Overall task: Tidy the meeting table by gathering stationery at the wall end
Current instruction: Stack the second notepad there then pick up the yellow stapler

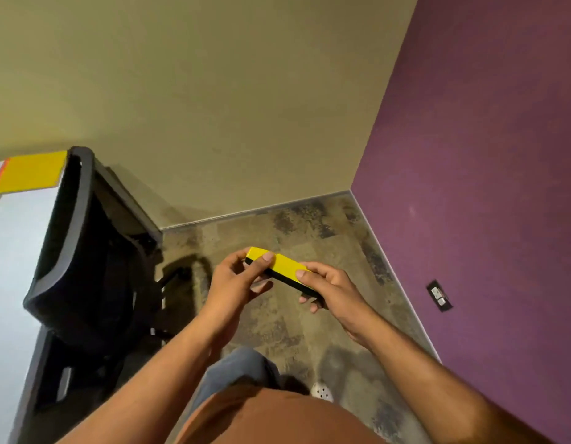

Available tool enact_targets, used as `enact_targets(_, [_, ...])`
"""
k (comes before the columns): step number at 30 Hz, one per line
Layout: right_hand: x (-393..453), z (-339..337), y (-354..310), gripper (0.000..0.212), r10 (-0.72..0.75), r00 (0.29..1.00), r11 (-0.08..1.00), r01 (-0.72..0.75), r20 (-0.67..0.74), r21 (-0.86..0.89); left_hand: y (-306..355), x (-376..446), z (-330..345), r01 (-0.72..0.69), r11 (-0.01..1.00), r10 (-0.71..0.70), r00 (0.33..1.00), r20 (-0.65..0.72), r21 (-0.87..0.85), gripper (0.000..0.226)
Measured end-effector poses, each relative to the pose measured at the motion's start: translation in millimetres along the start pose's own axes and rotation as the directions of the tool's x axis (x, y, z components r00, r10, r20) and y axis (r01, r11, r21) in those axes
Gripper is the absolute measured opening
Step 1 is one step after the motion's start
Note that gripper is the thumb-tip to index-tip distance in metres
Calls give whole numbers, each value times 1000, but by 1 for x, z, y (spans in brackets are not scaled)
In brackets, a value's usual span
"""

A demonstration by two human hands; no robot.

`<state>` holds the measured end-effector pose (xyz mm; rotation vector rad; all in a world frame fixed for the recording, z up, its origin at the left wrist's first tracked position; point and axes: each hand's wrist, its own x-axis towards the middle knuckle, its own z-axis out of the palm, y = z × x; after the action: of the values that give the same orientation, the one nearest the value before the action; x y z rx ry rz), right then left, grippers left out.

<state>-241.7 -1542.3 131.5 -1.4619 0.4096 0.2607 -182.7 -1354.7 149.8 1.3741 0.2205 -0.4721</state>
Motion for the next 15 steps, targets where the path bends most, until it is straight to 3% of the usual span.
enact_targets(6, [106, 21, -42, 26, 28, 992, 997, -18, 127, -80, 30, 83, -28, -38, 996, 27, 989, -145, -77, 55])
enact_targets(15, [269, 93, -116, 25, 54, 973, 988, -19, 226, -155, 102, 208, -87, -87, 968, 2, 942, -335, -237, 39])
